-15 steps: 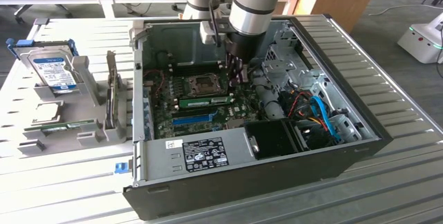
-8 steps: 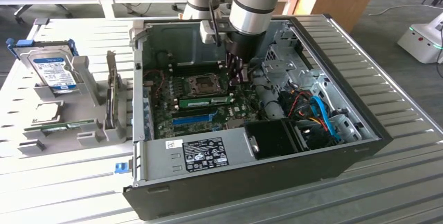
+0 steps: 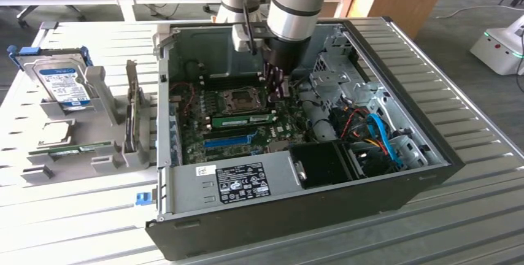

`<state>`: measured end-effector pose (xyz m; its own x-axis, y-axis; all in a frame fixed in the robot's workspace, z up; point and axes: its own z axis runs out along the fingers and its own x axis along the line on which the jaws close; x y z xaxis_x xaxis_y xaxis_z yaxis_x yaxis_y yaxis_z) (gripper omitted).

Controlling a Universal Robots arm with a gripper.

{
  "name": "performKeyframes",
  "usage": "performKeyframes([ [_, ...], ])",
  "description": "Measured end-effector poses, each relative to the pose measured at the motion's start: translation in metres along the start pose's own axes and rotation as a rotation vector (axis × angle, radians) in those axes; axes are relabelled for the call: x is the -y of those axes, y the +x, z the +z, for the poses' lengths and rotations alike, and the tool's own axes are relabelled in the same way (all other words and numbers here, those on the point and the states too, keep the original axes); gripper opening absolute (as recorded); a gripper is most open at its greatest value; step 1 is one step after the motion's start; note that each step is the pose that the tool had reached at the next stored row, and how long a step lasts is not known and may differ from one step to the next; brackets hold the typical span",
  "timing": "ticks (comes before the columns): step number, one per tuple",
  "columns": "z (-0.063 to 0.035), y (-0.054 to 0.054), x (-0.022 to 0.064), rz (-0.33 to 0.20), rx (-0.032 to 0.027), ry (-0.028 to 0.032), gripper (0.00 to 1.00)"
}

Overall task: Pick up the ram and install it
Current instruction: 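Press down the ram until it locks into place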

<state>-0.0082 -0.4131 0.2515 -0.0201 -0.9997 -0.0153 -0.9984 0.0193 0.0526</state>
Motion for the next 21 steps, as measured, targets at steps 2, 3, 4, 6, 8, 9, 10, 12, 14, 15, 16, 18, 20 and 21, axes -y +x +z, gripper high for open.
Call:
performKeyframes([
  [2,0.0004,0.000,-0.0049,0.000,0.0002,0.0001,0.11],
  [3,0.0005,0.000,-0.0074,0.000,0.0002,0.0000,0.11],
  [4,0.0007,0.000,-0.0094,0.000,0.0002,0.0001,0.11],
  [6,0.0009,0.000,-0.0136,0.000,0.0003,0.0001,0.11],
  [8,0.0012,0.000,-0.0178,0.000,0.0002,0.0001,0.11],
  [9,0.0013,0.000,-0.0201,0.000,0.0003,0.0001,0.11],
  [10,0.0014,0.000,-0.0222,0.000,0.0002,0.0001,0.11],
  [12,0.0017,0.000,-0.0269,0.000,0.0002,0.0001,0.11],
  [14,0.0020,0.001,-0.0327,0.000,0.0002,0.0000,0.11],
  [15,0.0021,0.001,-0.0359,0.000,0.0001,0.0000,0.11],
  [16,0.0023,0.001,-0.0388,0.000,0.0002,0.0001,0.11],
  [18,0.0026,0.001,-0.0436,0.000,0.0002,0.0001,0.11],
  [20,0.0028,0.001,-0.0478,0.000,0.0002,0.0001,0.11],
  [21,0.0029,0.001,-0.0500,0.000,0.0001,0.0001,0.11],
])
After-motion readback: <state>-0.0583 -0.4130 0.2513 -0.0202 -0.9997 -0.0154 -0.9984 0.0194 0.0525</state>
